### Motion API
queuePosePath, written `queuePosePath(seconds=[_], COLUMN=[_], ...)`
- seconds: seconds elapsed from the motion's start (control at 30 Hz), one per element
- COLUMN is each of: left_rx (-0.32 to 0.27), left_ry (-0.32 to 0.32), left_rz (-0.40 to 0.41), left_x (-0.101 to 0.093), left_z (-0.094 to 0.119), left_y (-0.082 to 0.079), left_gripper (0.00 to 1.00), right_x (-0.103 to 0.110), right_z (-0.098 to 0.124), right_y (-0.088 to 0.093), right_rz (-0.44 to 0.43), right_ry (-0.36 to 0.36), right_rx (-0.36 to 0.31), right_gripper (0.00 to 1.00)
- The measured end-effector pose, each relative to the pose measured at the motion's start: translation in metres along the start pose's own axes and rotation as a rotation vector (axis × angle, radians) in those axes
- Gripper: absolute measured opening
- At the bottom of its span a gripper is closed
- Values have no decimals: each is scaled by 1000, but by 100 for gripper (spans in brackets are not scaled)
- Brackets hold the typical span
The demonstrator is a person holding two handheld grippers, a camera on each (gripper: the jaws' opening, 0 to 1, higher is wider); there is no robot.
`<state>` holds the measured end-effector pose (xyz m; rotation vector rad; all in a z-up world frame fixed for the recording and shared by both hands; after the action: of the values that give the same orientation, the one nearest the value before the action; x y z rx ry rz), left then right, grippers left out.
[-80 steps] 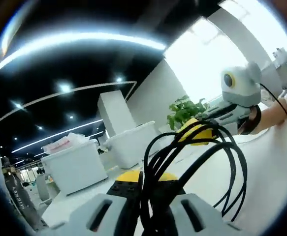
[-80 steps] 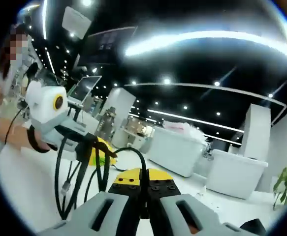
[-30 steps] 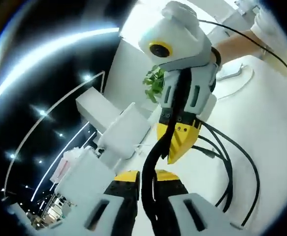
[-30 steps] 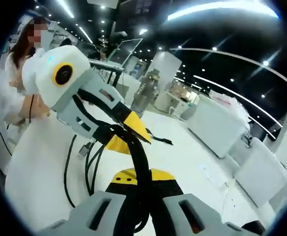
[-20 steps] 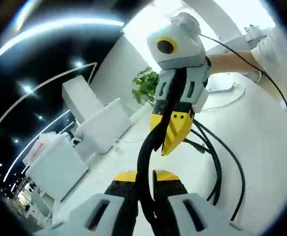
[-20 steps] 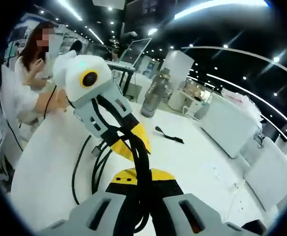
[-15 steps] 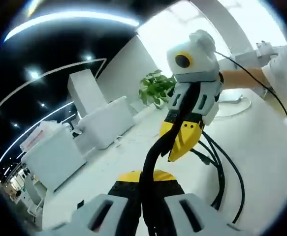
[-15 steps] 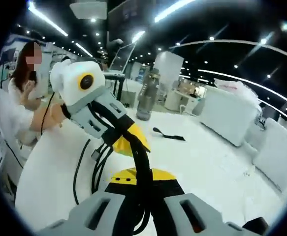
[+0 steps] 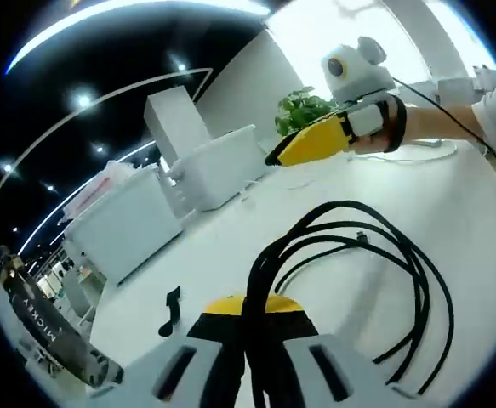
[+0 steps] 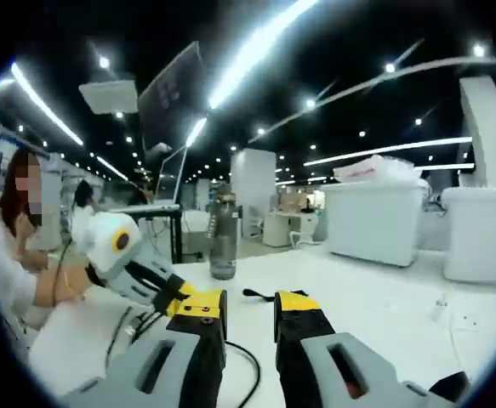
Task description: Coil the Type-C to USB data cable on the desktop and secure it with Velcro straps.
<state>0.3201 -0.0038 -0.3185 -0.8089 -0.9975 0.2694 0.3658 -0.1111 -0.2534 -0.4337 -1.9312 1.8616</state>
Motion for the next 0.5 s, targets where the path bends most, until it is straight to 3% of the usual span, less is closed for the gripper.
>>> queuePosePath(seconds=[0.07, 0.17, 0.2, 0.27, 0.33, 0.5], left_rx=[-10, 11, 20, 35, 48, 57], left_ry=[-8, -12, -15, -21, -31, -16], left_rz=[20, 23, 20, 21, 1, -30], left_x=[0, -1, -1, 0, 3, 2], left_z=[4, 4, 5, 8, 13, 18], left_y=[7, 14, 17, 21, 24, 27], left_gripper=[5, 5, 5, 5, 5, 5], right_x=[-1, -7, -9, -6, -1, 12], right_z=[-20, -55, -73, -99, -123, -172], right_y=[7, 25, 35, 54, 71, 97], right_rz=[17, 46, 124, 159, 138, 289], right_ry=[-19, -4, 10, -22, -42, -99], right_rx=[-19, 19, 47, 98, 152, 226], right_gripper=[21, 22, 22, 22, 22, 22])
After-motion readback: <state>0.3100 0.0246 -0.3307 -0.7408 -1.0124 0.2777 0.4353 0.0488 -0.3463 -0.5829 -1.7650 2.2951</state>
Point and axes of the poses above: the point that each gripper's makers call its tool centre point, and the gripper's own axes: z roughly backward along the fingers, x roughly to its left, y roughly out of its underside, the point moved 2 cm from there along z, roughly backward along the fingers, and after that the axes turned 14 degrees about -z, right-handed, at the moved point
